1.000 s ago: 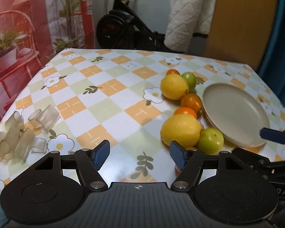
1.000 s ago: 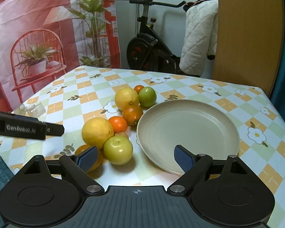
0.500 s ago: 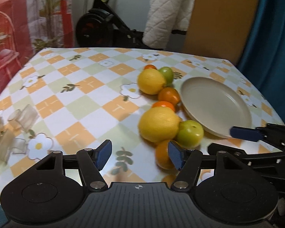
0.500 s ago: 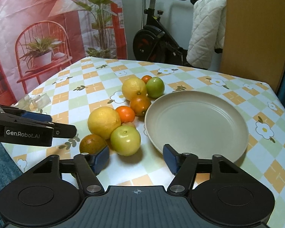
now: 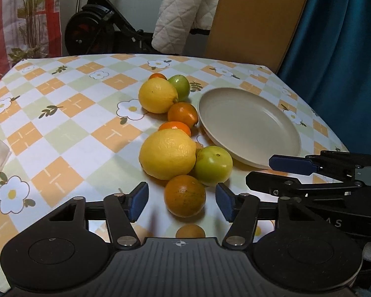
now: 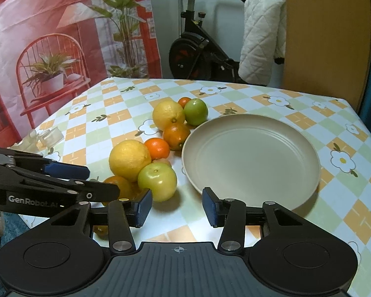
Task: Organize fruits
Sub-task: 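Close the left gripper around the orange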
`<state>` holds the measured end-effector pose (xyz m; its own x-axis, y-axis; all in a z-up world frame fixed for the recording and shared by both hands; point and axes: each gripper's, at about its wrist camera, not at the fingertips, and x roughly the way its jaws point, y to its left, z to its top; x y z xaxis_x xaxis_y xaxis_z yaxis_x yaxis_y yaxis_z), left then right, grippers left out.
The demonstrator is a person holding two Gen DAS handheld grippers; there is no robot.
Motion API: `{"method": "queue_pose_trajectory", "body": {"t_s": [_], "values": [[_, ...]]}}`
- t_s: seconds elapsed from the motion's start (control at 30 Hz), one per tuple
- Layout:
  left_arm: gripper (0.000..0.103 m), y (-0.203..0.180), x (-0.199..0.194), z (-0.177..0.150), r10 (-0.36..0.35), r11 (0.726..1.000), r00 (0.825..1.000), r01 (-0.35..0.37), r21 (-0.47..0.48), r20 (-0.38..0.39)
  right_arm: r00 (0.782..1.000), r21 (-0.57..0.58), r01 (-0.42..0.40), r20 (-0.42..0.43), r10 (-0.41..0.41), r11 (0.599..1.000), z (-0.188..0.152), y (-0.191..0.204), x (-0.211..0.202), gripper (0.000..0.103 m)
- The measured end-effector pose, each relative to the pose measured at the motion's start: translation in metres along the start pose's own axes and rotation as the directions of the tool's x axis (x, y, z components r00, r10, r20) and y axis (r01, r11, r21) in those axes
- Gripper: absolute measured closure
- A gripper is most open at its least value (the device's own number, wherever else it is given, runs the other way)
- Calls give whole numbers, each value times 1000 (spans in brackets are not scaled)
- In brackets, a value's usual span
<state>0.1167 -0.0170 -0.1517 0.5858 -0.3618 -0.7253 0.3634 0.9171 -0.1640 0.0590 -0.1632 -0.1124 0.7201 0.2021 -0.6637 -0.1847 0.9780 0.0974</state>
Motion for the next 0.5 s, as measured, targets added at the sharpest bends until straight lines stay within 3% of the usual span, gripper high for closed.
{"method": "queue_pose_trajectory", "body": {"t_s": [0.5], "values": [[48, 14, -10, 2, -14, 997, 1000, 15, -74, 16, 992, -65, -121, -52, 118, 991, -2, 25, 9, 65]]}}
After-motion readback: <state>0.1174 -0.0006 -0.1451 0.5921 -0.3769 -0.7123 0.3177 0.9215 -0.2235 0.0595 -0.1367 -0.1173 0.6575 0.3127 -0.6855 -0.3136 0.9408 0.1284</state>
